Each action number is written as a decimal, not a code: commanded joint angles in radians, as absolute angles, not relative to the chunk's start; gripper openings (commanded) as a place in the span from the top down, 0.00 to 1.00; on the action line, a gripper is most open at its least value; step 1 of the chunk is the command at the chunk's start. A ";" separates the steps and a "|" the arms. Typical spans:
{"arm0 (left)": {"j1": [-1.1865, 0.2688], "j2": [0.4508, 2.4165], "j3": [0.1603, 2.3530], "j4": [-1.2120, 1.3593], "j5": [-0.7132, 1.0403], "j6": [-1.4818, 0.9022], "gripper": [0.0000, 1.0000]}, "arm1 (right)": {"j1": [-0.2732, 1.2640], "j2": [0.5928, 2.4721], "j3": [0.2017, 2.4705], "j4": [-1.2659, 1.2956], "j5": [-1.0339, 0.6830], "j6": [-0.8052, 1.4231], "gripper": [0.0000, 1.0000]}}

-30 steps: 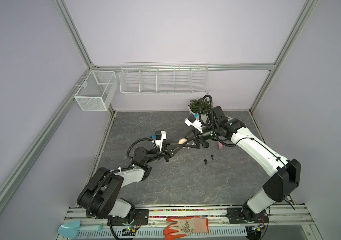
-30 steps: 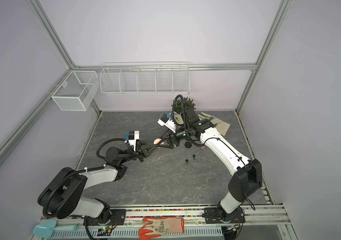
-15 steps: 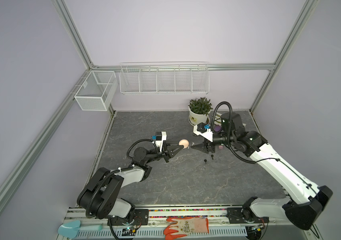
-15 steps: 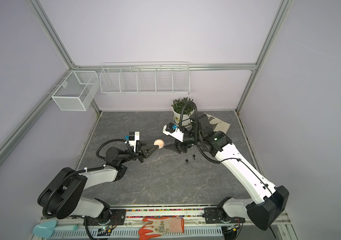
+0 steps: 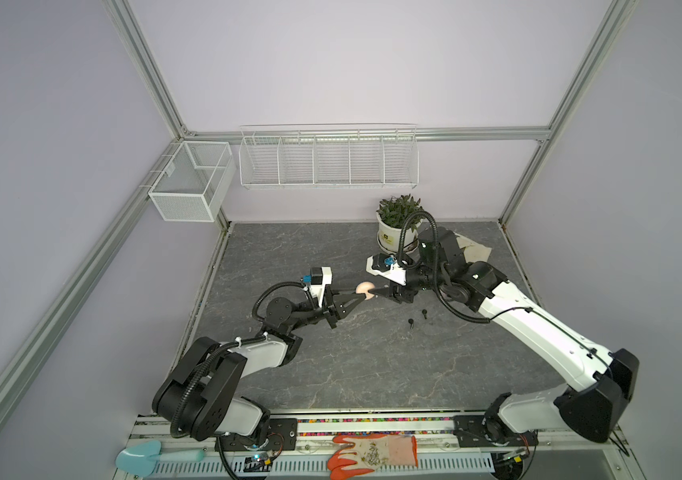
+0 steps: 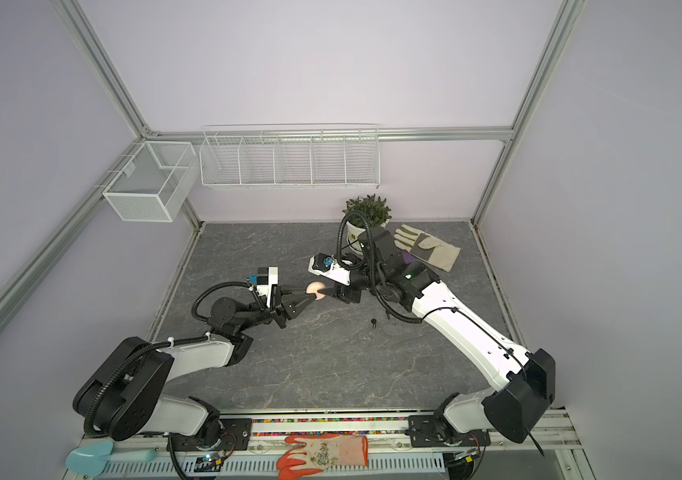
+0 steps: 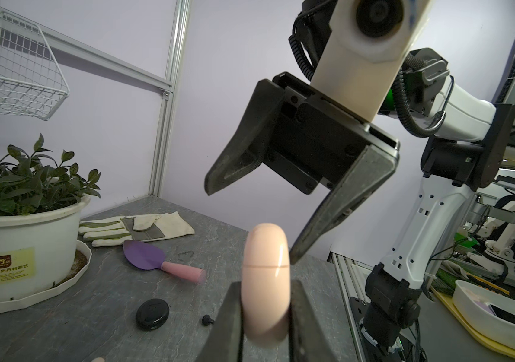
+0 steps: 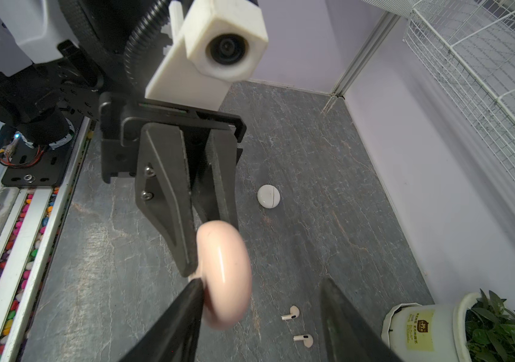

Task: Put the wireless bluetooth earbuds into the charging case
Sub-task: 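Hold the pink case in the left gripper while the right gripper pushes its lid open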

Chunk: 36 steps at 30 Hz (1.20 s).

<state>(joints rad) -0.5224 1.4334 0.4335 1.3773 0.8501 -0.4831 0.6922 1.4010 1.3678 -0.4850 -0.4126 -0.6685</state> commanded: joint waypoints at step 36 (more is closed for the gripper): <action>-0.526 1.423 0.413 1.416 0.872 -0.474 1.00 | 0.711 1.391 1.367 -0.380 -0.230 -0.650 0.38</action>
<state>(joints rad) -0.5182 1.4334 0.4240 1.3643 0.8360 -0.4835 0.7158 1.4029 1.3689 -0.4168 -0.2577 -0.6540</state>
